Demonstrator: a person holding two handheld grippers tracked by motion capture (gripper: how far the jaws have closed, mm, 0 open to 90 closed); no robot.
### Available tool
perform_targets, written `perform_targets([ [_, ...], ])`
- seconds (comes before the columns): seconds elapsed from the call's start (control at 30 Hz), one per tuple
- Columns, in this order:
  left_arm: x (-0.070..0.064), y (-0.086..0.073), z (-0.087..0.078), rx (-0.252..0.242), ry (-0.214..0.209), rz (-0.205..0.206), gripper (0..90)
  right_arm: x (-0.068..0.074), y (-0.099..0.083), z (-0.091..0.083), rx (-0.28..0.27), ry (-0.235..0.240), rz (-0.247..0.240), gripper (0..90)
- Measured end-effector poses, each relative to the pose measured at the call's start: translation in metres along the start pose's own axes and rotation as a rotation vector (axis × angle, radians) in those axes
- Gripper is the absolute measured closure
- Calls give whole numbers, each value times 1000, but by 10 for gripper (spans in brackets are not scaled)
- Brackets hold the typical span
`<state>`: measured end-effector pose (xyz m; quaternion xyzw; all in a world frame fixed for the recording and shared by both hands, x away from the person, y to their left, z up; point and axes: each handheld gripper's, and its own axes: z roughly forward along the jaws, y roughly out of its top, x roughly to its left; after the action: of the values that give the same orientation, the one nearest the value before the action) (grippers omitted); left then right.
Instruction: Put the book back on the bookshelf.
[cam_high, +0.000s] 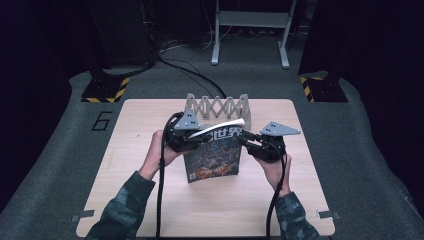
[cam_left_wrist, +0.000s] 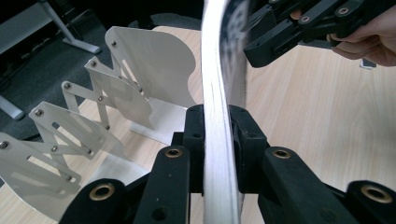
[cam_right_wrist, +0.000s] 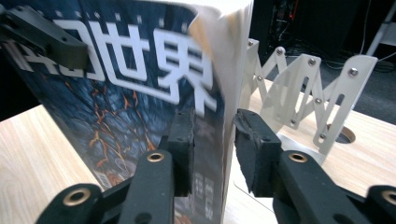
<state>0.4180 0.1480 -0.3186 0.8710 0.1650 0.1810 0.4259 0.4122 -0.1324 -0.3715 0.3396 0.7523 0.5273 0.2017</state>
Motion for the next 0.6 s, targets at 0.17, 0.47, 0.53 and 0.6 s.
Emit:
perform_targets([
  [0.17,0,1,1,0,6,1,789,-3,-12,-1,4,-23,18,589],
  [0.47,0,1,0,7,-15,2,791,-18,-61,16,110,-138,71,308],
  [0.53,0,2,0,6,-14,-3,792,-22,-74,21,132,-161,86,279],
  [0.6,1,3,-1,25,-19,9,791,-27,-89,27,168,-189,101,227],
])
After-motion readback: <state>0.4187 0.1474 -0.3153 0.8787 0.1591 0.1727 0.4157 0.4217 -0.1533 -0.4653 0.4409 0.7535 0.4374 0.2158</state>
